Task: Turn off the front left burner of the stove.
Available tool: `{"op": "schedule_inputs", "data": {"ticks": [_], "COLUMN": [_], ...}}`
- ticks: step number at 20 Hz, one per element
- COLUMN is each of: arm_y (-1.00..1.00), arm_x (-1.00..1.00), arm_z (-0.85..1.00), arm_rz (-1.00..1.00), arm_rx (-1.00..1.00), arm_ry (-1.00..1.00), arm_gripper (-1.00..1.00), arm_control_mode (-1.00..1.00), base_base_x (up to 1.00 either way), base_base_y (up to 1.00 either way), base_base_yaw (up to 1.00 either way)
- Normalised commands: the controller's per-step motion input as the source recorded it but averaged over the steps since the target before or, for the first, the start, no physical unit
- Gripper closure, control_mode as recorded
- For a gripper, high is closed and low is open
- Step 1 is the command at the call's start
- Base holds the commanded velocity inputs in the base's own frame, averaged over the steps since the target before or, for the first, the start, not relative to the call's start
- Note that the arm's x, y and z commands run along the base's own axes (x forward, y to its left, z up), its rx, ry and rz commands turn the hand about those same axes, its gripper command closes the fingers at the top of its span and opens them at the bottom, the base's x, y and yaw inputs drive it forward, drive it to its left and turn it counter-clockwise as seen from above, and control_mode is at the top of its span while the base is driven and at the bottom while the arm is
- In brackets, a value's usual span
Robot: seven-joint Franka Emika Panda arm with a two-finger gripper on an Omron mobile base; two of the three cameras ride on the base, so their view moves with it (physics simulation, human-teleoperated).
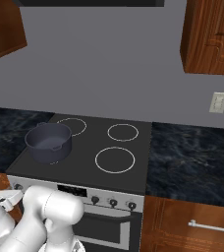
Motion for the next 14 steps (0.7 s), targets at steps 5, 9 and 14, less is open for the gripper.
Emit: {"op": "schedule_inputs", "data": {"ticks": [5,9,14], "arm_y": [0.00,-0.06,-0.13], "arm_x": [0.00,0.00,0.06], "arm_z": [0.00,0.00,0.00], "arm_rz": [0.00,-0.01,-0.01], "arm_rx": [0.00,0.00,0.00], "arm_ry": [0.00,0.00,0.00], "arm_gripper": [1.00,1.00,1.00], "arm_control_mode": [-1.00,-1.00,-1.00], "base_base_x": [0.00,0.00,0.00], "base_base_y": [0.00,0.00,0.00], "base_base_yaw": [0.00,0.00,0.00]}}
